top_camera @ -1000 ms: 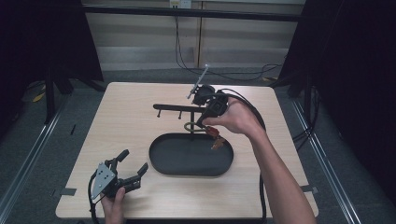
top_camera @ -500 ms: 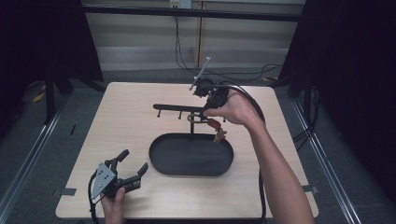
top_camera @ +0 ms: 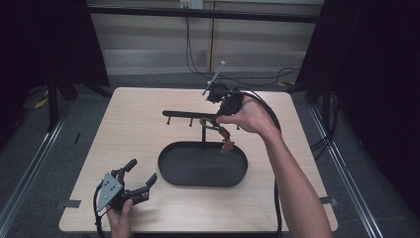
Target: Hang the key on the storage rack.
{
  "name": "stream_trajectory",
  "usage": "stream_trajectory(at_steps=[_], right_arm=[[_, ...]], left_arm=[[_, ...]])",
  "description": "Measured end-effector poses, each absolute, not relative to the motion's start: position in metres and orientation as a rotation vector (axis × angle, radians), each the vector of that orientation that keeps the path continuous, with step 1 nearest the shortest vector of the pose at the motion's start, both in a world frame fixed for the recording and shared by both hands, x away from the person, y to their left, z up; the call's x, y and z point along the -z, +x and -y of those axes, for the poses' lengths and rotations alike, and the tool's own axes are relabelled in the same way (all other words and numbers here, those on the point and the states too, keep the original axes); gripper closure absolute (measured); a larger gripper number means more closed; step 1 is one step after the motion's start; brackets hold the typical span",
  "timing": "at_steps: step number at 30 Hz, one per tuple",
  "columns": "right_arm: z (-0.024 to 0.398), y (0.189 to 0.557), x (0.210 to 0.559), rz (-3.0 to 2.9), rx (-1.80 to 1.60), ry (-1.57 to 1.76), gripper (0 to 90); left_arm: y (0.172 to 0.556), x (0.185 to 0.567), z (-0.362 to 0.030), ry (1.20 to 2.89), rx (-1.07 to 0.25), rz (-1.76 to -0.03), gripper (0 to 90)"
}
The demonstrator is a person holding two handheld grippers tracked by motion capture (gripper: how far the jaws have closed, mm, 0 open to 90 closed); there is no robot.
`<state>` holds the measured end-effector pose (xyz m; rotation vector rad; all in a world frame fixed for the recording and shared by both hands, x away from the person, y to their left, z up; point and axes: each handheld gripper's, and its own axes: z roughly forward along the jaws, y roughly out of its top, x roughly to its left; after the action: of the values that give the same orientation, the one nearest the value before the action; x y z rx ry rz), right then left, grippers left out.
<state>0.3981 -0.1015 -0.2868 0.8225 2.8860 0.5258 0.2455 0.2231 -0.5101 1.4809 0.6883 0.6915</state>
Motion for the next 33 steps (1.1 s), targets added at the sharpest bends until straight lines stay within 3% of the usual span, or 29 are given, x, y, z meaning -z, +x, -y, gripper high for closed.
stream_trajectory(at_steps=[33], right_arm=[[0.117, 0.397, 0.288, -2.862, -0.627, 0.874, 78.6]], left_arm=[[0.246, 0.51, -0.223, 1.482, -0.693, -0.687, 15.7]])
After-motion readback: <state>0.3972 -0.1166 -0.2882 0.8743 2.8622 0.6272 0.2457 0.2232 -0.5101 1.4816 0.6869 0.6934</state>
